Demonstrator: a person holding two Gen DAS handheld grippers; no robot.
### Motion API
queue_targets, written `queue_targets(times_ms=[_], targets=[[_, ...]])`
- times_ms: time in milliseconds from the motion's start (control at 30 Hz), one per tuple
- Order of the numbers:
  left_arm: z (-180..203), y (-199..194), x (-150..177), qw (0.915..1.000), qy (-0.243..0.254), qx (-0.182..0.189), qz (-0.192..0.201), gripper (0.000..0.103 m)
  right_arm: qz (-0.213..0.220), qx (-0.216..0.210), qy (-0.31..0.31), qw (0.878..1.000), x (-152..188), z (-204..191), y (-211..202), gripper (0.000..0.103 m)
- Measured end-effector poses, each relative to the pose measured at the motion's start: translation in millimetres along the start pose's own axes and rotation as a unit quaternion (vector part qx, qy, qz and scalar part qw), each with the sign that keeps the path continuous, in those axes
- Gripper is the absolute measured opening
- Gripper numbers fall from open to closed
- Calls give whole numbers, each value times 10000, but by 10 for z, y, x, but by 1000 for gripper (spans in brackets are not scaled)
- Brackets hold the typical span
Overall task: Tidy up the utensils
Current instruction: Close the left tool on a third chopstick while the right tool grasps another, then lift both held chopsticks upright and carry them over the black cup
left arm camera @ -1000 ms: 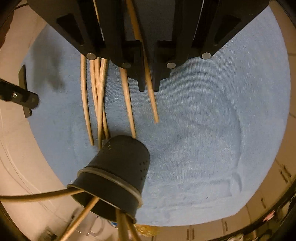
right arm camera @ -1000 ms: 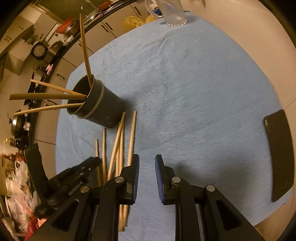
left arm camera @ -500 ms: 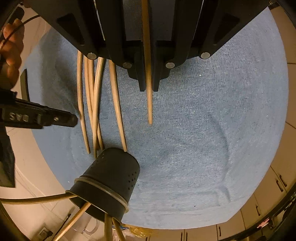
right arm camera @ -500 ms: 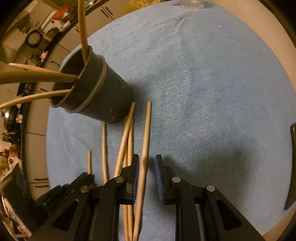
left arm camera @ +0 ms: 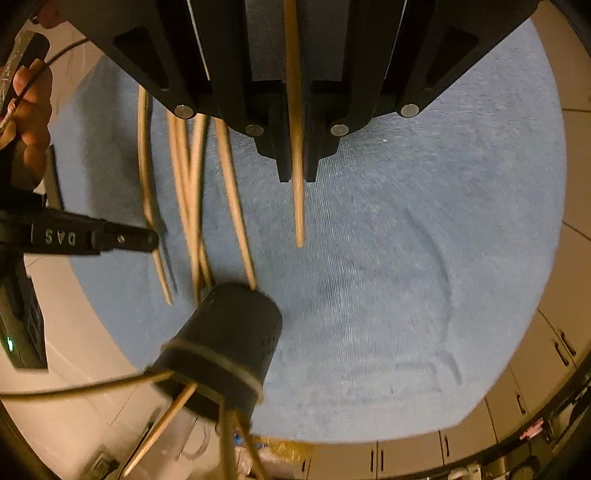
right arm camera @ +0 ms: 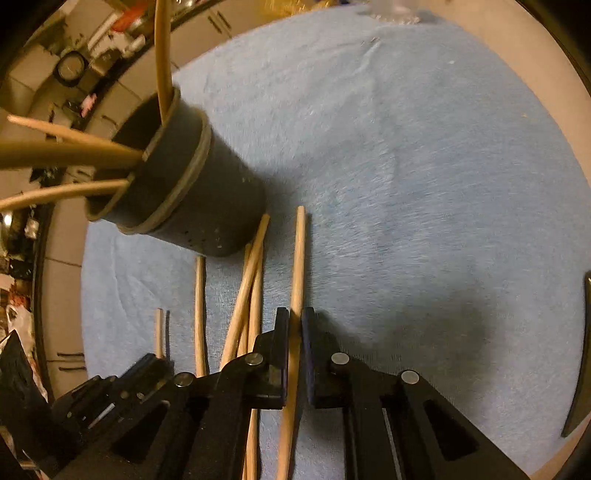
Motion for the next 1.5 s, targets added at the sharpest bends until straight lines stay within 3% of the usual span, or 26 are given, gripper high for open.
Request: queue_targets(times_ms=[200,467,800,1067,1500], targets=[[85,-402,-115,9988,25,-37,498,6,594,-233,135,9979,-28,250,-576,7],[239,-916,-179,9907,19,-98,1356,6,1433,-315,7,9892,85,466,-1141,7],[417,-1285,-449,9840,271,-77,1762,6,2249,-237,113,9740,-102,485,-1713,6],[538,-1490,-689,9798,490,54,1936,6,2667,-175,348,9630,-262,579,-2065,6],[750,-1829,-996,9719,713,308,2222,6,2940,-214,452,9545,-416,565,-2408,6]])
Point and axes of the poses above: each gripper's, at about its wrist camera, not at the fingertips, and y roughly the way its jaws point, z to its right, x to its underside, the point moved 7 cm from there along y, roughly the way its jaws point, and after that the axes turned 13 degrees about x, right-handed, at the moved point
